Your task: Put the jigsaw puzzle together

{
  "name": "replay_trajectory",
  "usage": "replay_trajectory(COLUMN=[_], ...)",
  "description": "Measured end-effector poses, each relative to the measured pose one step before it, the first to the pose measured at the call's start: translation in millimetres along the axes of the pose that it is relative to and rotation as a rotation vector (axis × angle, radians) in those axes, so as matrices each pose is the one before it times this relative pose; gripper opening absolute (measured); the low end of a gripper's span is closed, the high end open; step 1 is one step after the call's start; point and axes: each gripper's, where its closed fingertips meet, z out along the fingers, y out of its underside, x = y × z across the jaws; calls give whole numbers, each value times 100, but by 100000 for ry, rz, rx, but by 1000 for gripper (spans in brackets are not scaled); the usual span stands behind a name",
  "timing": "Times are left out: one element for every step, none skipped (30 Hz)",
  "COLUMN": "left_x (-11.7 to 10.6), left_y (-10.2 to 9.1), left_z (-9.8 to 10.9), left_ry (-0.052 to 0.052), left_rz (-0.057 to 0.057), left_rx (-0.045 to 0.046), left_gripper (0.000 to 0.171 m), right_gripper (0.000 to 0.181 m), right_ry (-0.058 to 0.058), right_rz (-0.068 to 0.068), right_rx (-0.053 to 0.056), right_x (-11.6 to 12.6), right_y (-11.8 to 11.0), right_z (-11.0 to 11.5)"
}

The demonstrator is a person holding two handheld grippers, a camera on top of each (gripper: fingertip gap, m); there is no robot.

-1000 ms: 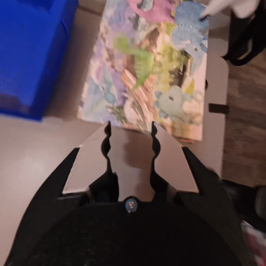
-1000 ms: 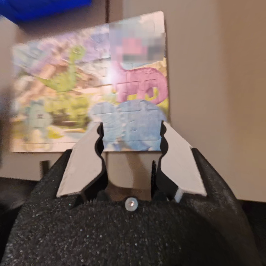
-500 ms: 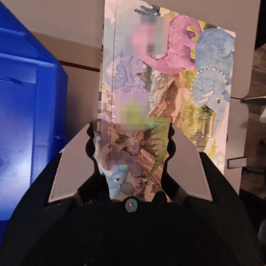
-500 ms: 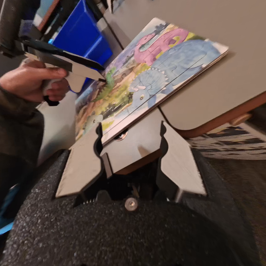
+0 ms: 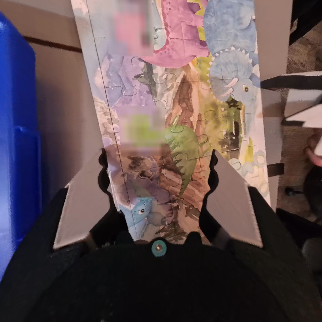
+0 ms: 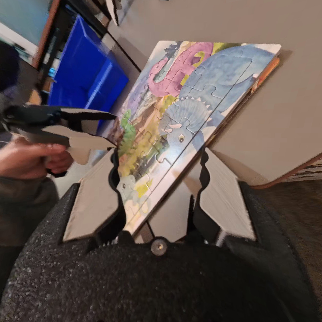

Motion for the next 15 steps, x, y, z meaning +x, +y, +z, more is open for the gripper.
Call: replay_trajectory(left_x=[-42, -65, -137, -205, -222, -213, -99, -10, 10, 31, 27, 4, -2, 16, -15], left_y=[91, -11, -95, -108, -57, -14, 51, 71, 84, 84, 94, 85, 25, -64, -47], left_z=[-316, -240, -171, -112, -37, 28, 67, 94, 85, 87, 77, 56, 35, -8, -23], left_ry=[1982, 2010, 1458, 377, -590, -1328, -1401, -1333, -1272, -1180, -1007, -857, -373, 252, 398], left_rz=[-2665, -2336, -2028, -1563, -734, 276, 1195, 1426, 1431, 1597, 1593, 1276, 441, -635, -603], left_rx=[1114, 1675, 1976, 1765, 1270, 692, 113, -116, -233, -306, -340, -353, -113, 285, 284], left_gripper=[117, 117, 116, 113, 109, 105, 103, 103, 103, 104, 105, 105, 105, 105, 105], right_gripper=[96, 98, 98, 101, 101, 103, 103, 100, 100, 95, 86, 79, 72, 71, 70], right_ry=[-3798, -3169, -1918, -2039, -1424, -2412, -2532, -2360, -4015, -3904, -3735, -4570, -4303, -4363, -4063], right_rz=[3698, 2470, 1414, 825, 1003, 1671, 2146, 2355, 3198, 3872, 3596, 3022, 2635, 3385, 3893], right_rx=[-1572, -1151, -555, -274, -17, 595, 845, 951, 1427, 1750, 1715, 1651, 1330, 931, 586], right_x=[-220, -211, -127, -218, -121, -262, -181, -88, -245, -111, -72, -213, -206, -212, -87], right_y=[-264, -279, -279, -253, -242, -268, -286, -278, -354, -442, -448, -442, -377, -337, -299], right_z=[58, 46, 1, -20, -82, -112, -194, -218, -260, -342, -358, -293, -209, -108, -53])
